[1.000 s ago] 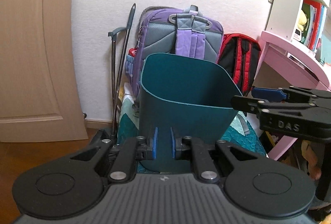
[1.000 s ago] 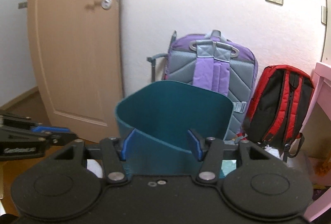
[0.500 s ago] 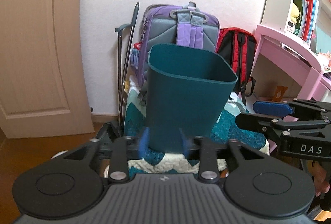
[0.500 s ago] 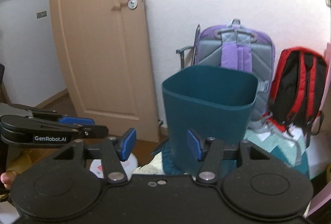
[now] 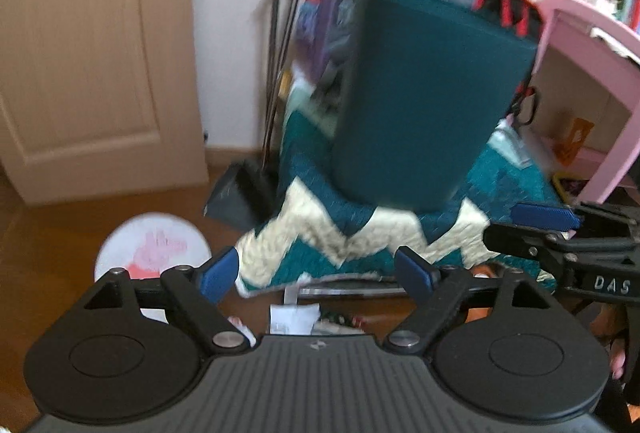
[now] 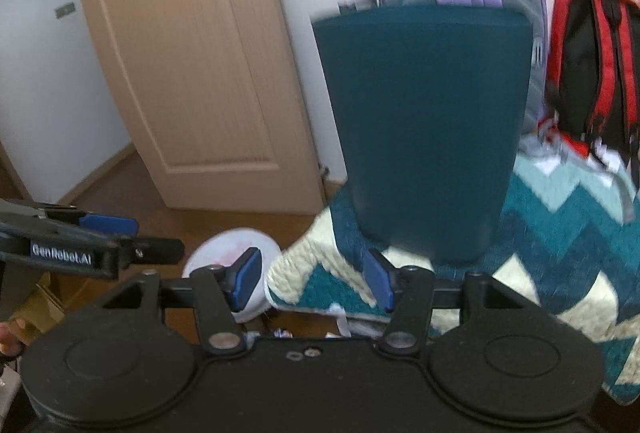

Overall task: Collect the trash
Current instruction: 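Move both tools back down to the trash pile, then grasp the clear plastic container with left tool while right tool grasps the tote handle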

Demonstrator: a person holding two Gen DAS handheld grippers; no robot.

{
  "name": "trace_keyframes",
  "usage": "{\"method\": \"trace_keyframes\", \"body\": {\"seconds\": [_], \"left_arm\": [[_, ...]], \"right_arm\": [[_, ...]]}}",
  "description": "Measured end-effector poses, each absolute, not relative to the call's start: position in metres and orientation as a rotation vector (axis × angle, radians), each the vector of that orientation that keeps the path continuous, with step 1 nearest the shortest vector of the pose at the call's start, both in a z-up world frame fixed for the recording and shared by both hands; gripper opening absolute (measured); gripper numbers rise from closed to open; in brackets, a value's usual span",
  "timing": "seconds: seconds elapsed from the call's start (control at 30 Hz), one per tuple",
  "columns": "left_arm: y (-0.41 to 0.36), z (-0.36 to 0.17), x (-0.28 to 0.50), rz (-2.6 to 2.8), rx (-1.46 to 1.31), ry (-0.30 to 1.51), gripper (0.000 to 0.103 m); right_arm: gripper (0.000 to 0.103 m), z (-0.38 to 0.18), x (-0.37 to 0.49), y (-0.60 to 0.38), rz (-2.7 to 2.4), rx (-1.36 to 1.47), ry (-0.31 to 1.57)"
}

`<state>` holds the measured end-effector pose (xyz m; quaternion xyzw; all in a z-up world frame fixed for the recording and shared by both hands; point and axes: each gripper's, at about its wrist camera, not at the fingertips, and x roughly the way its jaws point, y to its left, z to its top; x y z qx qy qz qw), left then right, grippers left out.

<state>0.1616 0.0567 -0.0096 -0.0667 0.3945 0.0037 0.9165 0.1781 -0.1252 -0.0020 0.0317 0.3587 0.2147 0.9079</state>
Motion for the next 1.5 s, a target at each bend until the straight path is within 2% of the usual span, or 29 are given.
{"method": "trace_keyframes", "body": {"seconds": [0.33,0.77,1.07,1.5], "left_arm": [[0.087,-0.125,0.217,0.026,-0.148,1.041,0.085],[0.072,-0.295,0.286,-0.052,-0.025,1.376,0.085],[0.066,-0.390,0.309,-0.030,-0.032,1.495,0.085],[0.079,-0.464,0.326,-0.005,-0.161,1.571,0.085]], "right_arm": [[0.056,-0.138,0.231,-0.120,0.351,0.087,1.087],[0.056,-0.327,0.265,-0.123,0.221,0.199,1.451],[0.056,-0.415,0.283,-0.122,0.182,0.299,1.574],[0.057,-0.491,0.298,-0.120,0.139,0.300,1.607]]}}
